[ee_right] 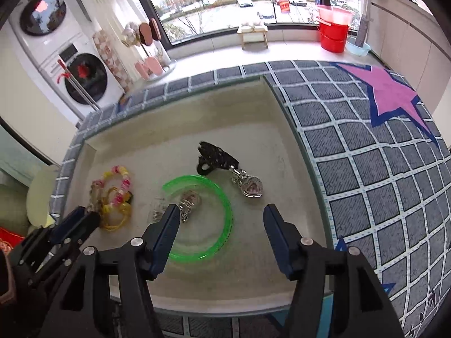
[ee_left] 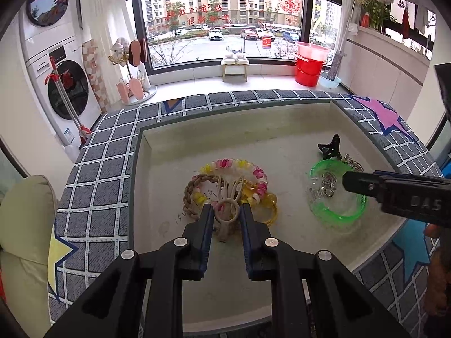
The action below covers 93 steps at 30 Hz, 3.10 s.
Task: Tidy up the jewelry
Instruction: 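Carry bangle and beige clip over the tray and open both tools to release them, then withdraw both tools from the tray toward the silver hair clip and bead bracelet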
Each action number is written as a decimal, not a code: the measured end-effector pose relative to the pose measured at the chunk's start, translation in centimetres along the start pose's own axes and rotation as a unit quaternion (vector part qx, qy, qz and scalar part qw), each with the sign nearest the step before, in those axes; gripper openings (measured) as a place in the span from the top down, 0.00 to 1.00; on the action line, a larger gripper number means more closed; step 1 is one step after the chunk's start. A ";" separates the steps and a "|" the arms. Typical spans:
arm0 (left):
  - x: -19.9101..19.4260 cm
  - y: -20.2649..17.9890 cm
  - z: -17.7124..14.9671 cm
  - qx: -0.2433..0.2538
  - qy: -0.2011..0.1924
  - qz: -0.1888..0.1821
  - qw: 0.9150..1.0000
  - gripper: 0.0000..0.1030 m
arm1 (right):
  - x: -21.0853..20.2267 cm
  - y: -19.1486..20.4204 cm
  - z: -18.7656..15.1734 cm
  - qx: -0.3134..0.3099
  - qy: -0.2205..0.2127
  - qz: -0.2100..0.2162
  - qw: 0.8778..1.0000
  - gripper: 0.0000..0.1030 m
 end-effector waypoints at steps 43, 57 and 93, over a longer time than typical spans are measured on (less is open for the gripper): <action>-11.4 0.1 -1.5 -0.024 -0.041 -0.049 0.998 0.00 | -13.2 -0.3 -2.1 0.013 -0.102 0.049 0.993 0.00; -13.0 0.0 -5.2 0.003 -0.010 -0.029 1.000 0.00 | -14.7 0.9 -7.1 -0.032 -0.042 0.065 0.997 0.00; -7.8 -2.2 -7.9 -0.014 0.053 -0.074 0.996 0.01 | -11.0 5.8 -15.9 -0.213 0.041 0.103 0.971 0.27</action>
Point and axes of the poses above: each gripper's, at about its wrist camera, not at the fingertips, and x roughly the way its jaws point, y to its left, z to its top, the point moved 9 cm from there along x, roughly the way its jaws point, and after that the axes turned 14 degrees about -y, right-handed, at the moved point
